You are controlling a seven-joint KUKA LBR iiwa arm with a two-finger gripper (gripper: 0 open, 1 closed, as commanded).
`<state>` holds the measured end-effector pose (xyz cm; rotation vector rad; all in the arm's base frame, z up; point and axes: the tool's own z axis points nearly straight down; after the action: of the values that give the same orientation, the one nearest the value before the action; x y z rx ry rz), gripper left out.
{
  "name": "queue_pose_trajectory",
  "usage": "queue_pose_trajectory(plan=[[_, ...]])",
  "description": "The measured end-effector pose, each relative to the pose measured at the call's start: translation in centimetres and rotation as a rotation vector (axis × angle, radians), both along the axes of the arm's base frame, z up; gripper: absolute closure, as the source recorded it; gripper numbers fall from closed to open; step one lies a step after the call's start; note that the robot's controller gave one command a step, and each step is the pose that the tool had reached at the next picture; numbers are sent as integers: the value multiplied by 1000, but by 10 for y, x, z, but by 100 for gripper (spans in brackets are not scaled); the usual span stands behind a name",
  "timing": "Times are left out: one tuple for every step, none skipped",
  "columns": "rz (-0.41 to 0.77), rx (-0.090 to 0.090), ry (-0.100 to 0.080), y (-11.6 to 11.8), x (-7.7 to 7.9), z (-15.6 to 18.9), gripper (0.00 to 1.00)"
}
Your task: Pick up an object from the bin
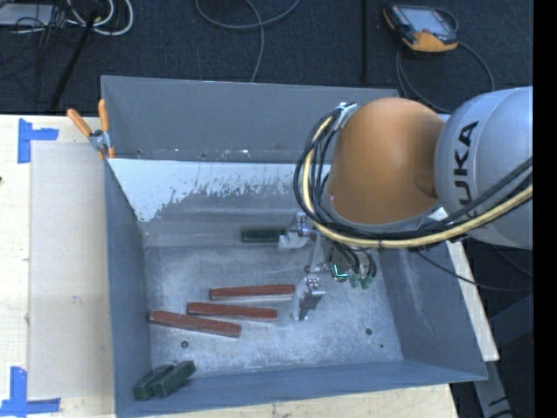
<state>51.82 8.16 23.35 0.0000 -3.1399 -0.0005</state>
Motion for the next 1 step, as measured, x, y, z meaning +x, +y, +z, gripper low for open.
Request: queue_pose_trajectory(plan=[[88, 0, -6, 1, 23, -38, 0]])
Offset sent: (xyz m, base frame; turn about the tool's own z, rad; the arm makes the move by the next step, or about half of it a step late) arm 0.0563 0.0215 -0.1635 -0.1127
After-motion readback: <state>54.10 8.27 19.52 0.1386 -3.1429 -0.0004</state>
